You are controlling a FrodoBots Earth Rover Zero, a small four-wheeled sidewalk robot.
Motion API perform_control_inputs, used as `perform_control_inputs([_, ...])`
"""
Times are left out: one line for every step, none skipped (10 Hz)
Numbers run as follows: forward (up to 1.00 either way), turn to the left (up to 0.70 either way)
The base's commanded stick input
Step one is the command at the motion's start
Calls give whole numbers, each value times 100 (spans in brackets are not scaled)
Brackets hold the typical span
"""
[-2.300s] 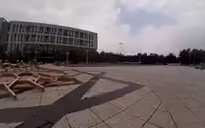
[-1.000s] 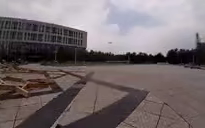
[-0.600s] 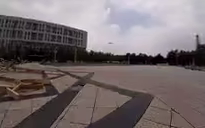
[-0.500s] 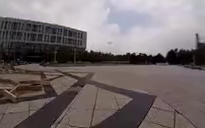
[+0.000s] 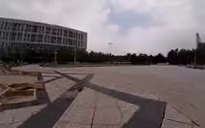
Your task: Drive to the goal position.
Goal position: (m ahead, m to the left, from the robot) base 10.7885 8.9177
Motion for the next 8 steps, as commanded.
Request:
perform_control_inputs([70, 0])
perform_control_inputs([70, 0])
perform_control_inputs([70, 0])
perform_control_inputs([70, 0])
perform_control_inputs([70, 0])
perform_control_inputs([70, 0])
perform_control_inputs([70, 0])
perform_control_inputs([70, 0])
